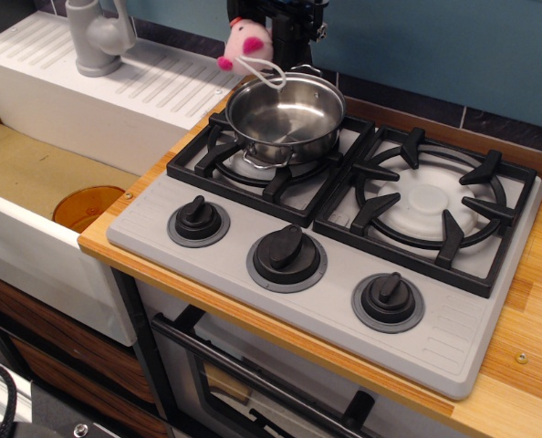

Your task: Put pan on stove and put stuffedpig in pan

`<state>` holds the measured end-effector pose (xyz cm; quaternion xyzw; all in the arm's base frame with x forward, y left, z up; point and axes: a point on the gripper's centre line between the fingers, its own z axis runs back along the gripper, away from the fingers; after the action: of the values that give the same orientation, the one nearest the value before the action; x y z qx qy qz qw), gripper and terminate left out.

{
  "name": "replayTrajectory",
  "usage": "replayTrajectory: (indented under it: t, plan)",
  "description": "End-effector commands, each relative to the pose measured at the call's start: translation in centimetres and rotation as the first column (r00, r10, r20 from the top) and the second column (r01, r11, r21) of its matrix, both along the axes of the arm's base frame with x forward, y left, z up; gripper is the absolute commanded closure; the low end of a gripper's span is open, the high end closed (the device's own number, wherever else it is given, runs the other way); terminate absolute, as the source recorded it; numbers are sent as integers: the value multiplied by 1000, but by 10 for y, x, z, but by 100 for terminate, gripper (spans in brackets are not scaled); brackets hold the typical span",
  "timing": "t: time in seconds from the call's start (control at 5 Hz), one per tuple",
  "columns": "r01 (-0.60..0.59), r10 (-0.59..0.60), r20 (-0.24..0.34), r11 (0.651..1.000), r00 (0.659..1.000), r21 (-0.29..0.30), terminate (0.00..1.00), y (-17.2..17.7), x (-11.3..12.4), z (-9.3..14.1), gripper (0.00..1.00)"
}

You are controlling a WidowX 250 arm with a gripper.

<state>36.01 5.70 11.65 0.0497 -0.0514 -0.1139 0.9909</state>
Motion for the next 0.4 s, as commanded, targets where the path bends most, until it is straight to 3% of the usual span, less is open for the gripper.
replayTrajectory:
  t: [0.0,0.2]
  plan:
    - [4,-3,77,1000,997,-9,0,-3,13,4,0]
    - [5,-5,82,1000,997,-5,0,-1,12,3,0]
